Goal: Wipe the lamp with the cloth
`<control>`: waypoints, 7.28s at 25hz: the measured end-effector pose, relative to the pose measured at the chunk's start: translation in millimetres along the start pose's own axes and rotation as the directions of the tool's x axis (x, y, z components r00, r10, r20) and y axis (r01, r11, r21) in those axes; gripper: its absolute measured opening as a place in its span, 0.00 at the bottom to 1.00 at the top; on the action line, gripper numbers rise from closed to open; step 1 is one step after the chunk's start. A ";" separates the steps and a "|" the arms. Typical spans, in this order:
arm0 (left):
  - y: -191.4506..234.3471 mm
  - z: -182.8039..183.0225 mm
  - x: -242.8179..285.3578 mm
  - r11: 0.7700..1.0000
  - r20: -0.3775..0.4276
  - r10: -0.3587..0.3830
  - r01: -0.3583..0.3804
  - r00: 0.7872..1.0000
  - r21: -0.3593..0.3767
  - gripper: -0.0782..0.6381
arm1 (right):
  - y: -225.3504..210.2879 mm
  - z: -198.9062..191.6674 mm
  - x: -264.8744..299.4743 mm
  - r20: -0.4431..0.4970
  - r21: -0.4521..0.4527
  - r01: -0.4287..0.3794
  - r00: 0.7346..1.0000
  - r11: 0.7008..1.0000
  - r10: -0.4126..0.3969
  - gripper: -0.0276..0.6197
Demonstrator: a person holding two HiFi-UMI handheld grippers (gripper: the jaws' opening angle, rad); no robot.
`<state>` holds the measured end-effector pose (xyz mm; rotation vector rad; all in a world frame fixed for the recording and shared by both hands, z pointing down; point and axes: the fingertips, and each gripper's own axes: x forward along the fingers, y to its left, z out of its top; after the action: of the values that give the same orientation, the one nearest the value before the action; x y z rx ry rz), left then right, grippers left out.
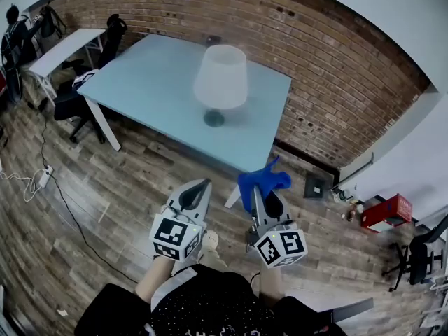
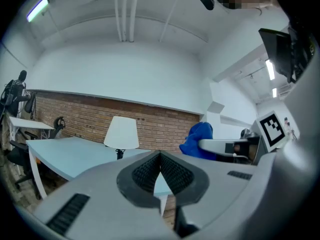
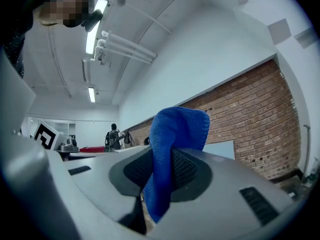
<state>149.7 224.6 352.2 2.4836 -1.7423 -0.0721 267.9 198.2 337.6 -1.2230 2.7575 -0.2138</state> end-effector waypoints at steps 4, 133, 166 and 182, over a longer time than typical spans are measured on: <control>34.4 6.4 54.6 0.999 0.001 0.028 -0.028 1.000 -0.016 0.12 | -32.7 6.4 57.3 -0.010 -0.008 -0.025 1.000 1.000 0.025 0.16; 387.2 89.9 349.4 0.965 -0.029 0.261 -0.260 0.965 0.047 0.12 | -145.6 49.0 564.6 -0.336 0.488 -0.768 0.274 0.415 0.901 0.16; 431.1 109.3 382.1 1.000 0.052 -0.003 0.002 0.999 0.020 0.12 | -94.6 163.8 577.3 -0.323 0.198 -0.697 0.618 0.689 0.717 0.16; 412.5 116.4 410.0 0.791 -0.030 -0.611 0.609 0.791 -0.058 0.12 | -48.7 154.7 564.7 -0.428 -0.022 0.009 0.904 1.000 -0.018 0.16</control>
<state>-107.3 -306.6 293.1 2.8724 -0.8307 -0.1004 -48.1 -266.4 165.8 -1.3386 3.1221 -0.5176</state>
